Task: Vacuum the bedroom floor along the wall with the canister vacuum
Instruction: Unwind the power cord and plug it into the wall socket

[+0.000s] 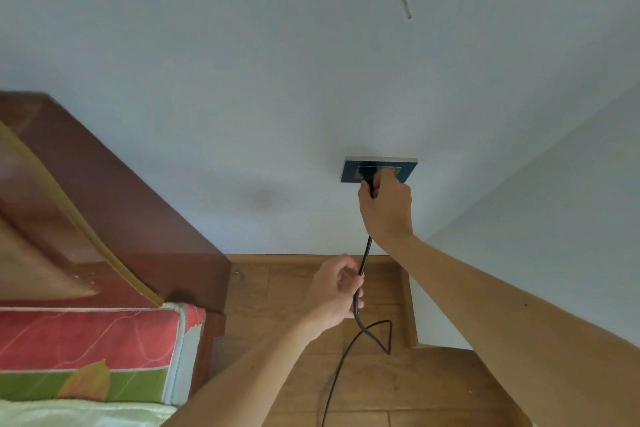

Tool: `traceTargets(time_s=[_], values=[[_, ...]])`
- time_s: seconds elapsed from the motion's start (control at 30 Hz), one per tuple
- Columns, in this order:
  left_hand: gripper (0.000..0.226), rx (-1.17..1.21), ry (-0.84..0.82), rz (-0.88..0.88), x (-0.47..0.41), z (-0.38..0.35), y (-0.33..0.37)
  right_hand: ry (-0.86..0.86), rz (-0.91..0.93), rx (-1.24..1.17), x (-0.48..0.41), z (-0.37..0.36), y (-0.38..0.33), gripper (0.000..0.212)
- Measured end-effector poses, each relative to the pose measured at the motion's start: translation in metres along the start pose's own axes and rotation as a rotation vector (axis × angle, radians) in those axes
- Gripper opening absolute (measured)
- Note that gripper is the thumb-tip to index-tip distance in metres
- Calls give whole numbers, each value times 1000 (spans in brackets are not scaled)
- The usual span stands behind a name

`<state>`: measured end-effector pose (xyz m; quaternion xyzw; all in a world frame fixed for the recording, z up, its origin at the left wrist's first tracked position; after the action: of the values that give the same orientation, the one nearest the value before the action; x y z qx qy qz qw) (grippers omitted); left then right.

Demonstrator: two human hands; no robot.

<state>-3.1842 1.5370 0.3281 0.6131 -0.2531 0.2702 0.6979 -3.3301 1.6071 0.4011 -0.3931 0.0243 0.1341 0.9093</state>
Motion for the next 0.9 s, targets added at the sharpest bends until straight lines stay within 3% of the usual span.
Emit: traceTargets(time_s=[0.23, 0.4, 0.57, 0.7, 0.9], values=[[7, -71, 96, -46, 7, 7, 5, 0, -75, 3, 3, -4, -3, 13], [10, -217, 214, -162, 28, 35, 35, -156, -187, 169, -3, 15, -13, 22], [38, -356, 292, -163, 65, 81, 95, -311, -10, 327, -14, 60, -65, 29], [56, -461, 377, -177, 115, 119, 157, -443, 120, 484, -18, 104, -125, 49], [74, -687, 473, -215, 207, 167, 260, -499, 265, 650, -21, 188, -222, 61]])
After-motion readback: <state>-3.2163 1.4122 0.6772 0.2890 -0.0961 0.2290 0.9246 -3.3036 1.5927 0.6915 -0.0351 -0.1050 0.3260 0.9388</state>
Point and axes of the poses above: each hand's wrist, its own x-axis away from the middle knuckle, its own z-axis out of the back of the hand, y = z × x, the point moved 7 cm from there along -x, towards the middle knuckle, and after that the axes turned 8 degrees about z, right-handed, at the moved point
